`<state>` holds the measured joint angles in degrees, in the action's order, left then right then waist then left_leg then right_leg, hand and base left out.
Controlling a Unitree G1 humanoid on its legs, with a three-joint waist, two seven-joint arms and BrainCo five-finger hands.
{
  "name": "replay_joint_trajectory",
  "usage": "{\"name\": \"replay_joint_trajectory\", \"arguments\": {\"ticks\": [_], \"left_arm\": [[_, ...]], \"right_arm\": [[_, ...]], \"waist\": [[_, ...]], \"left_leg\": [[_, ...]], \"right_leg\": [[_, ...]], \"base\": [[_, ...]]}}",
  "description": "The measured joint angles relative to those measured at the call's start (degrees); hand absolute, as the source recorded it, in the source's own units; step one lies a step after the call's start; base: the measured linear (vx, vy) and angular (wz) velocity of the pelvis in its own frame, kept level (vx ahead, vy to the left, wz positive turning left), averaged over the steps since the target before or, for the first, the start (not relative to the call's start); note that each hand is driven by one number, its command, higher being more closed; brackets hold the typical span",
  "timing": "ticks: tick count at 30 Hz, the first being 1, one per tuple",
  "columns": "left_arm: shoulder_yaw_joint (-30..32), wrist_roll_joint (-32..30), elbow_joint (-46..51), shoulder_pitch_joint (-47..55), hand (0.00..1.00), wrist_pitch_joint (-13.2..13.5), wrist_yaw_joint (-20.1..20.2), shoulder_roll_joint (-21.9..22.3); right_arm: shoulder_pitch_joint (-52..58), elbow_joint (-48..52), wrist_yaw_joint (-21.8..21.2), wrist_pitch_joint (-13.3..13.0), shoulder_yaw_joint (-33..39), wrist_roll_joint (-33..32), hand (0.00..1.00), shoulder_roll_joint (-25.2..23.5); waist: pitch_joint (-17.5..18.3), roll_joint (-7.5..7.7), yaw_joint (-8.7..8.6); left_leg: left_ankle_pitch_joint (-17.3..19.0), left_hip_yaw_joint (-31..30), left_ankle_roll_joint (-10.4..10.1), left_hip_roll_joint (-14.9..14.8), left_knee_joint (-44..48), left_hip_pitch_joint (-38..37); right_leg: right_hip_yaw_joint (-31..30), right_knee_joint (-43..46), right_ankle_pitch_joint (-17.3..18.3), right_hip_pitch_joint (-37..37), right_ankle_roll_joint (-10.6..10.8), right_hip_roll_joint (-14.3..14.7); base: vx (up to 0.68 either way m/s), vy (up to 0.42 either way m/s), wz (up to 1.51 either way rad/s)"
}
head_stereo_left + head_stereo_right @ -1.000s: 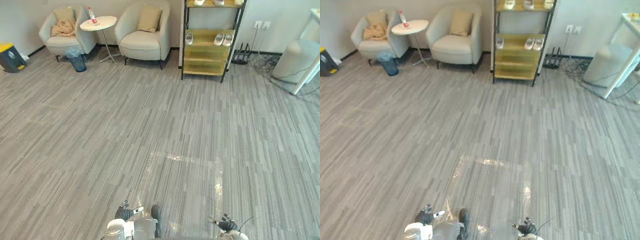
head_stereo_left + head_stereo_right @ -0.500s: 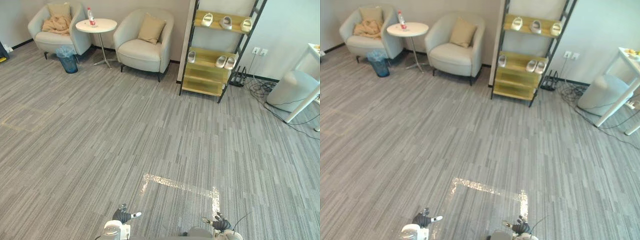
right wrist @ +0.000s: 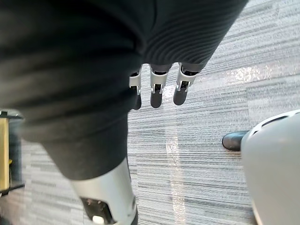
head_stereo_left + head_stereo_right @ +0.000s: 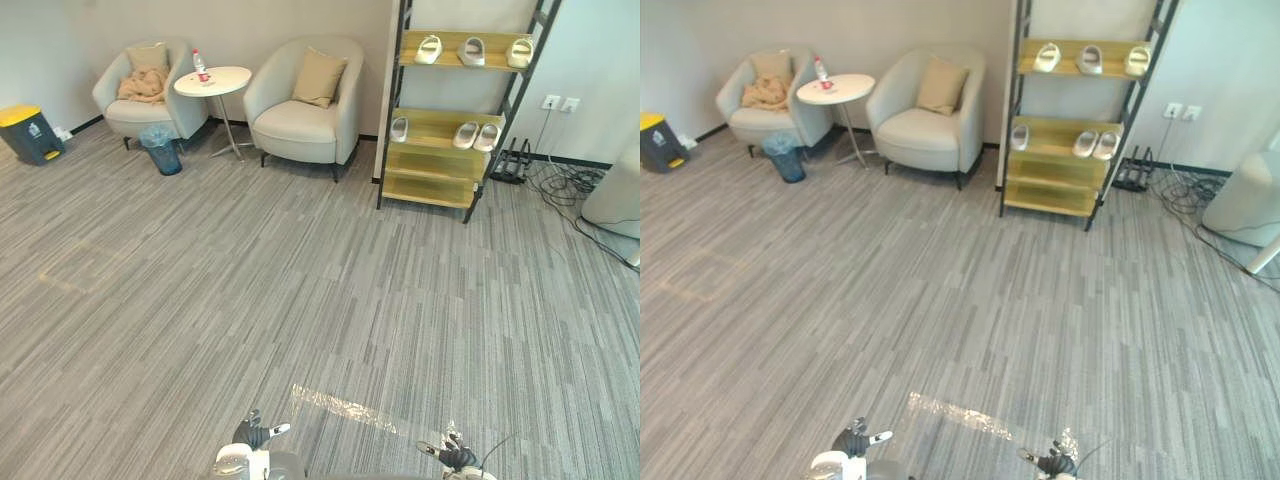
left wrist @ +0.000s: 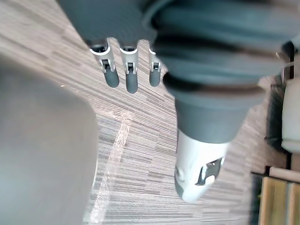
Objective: Pick up cushions and gather them together orderly.
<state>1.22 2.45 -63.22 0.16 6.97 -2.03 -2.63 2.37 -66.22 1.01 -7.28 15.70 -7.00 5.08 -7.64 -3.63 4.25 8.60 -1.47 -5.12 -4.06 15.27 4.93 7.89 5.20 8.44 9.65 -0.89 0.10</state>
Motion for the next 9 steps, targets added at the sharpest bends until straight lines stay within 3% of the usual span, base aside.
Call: {"name": "replay_joint_trajectory", "arguments": {"ticks": [1,4,9], "left_arm": [[-0.1,0.0,0.0,0.0,0.0,0.1,0.0,-0.6],[-0.5,-0.1,-0.3,-0.1,0.0,0.0,0.1,-1.6],[-0.8,-0.4,-1.0,0.1,0.0,0.0,0.2,-1.7]], "right_arm": [[0.5,-0.1,0.1,0.1,1.1,-0.1,0.0,-0.3],[1.0,-0.1,0.0,0.1,1.4,0.3,0.0,-1.1],[2.3,0.1,-0.2,0.2,2.3,0.3,0.0,-0.9]], "waist": [[0.5,0.45,0.4],[1.0,3.3,0.47],[1.3,3.41,0.45]], "left_leg": [[-3.9,-1.3,0.2,1.6,-1.5,-1.6],[-4.1,0.0,1.2,3.3,-5.1,-4.3],[-5.1,-0.2,2.8,5.6,-9.3,-8.4]], "right_leg": [[-1.3,0.2,0.9,0.6,1.3,-0.4],[-2.1,1.7,2.8,0.8,2.3,-3.0],[-2.0,2.3,3.5,2.5,3.1,-5.1]], "base": [[0.24,0.109,-0.19],[0.21,0.077,-0.13],[0.09,0.047,0.05]]}}
